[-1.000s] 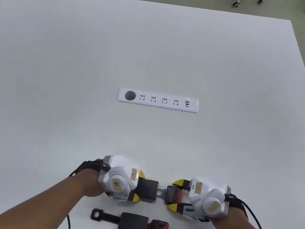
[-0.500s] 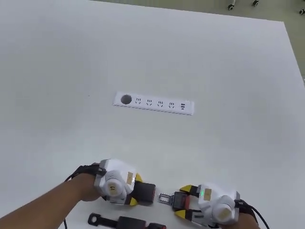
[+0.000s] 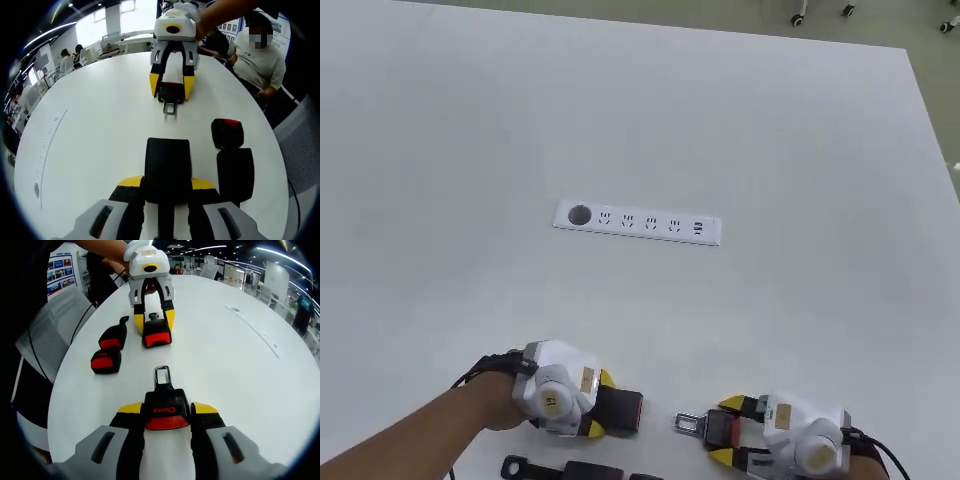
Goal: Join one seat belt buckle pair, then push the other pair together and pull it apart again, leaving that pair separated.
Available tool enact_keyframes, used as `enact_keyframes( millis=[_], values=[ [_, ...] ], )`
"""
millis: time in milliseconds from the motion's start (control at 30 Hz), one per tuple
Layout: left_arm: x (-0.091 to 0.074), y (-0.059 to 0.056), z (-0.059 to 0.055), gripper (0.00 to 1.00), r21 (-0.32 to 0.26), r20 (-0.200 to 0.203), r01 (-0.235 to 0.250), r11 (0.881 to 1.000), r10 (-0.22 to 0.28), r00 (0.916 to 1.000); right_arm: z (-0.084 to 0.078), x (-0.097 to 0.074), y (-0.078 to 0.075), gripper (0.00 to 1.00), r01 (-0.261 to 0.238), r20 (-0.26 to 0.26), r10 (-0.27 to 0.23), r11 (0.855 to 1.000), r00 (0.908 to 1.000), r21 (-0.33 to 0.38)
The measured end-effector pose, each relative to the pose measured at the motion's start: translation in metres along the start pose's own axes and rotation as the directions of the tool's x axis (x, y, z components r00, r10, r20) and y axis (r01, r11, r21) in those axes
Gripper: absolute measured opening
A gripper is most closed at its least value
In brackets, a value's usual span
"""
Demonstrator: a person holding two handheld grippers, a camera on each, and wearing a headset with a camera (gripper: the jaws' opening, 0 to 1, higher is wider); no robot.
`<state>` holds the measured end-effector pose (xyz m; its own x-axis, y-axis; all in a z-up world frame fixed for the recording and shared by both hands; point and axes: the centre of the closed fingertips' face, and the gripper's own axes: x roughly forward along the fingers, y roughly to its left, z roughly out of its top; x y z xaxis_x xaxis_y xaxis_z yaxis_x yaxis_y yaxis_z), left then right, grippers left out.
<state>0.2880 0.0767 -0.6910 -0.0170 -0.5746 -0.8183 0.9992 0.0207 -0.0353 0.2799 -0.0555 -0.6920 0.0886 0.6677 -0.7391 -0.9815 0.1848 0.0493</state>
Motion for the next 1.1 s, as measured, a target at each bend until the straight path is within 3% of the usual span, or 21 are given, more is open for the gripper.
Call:
enact_keyframes(
  millis=[633, 1100],
  values=[
    [-0.001, -0.001, 0.000, 0.34, -0.004, 0.009, 0.003, 1.000, -0.003, 1.0000, -0.032, -0.028, -0.007, 0.34, 0.013, 0.013, -0.013, 1.000, 0.9998, 0.023],
    [-0.001, -0.001, 0.000, 0.34, -0.013, 0.009, -0.004, 1.000, 0.004, 1.0000, -0.033, -0.032, -0.007, 0.35, 0.019, 0.009, -0.019, 0.999, 0.9998, 0.033]
  ],
)
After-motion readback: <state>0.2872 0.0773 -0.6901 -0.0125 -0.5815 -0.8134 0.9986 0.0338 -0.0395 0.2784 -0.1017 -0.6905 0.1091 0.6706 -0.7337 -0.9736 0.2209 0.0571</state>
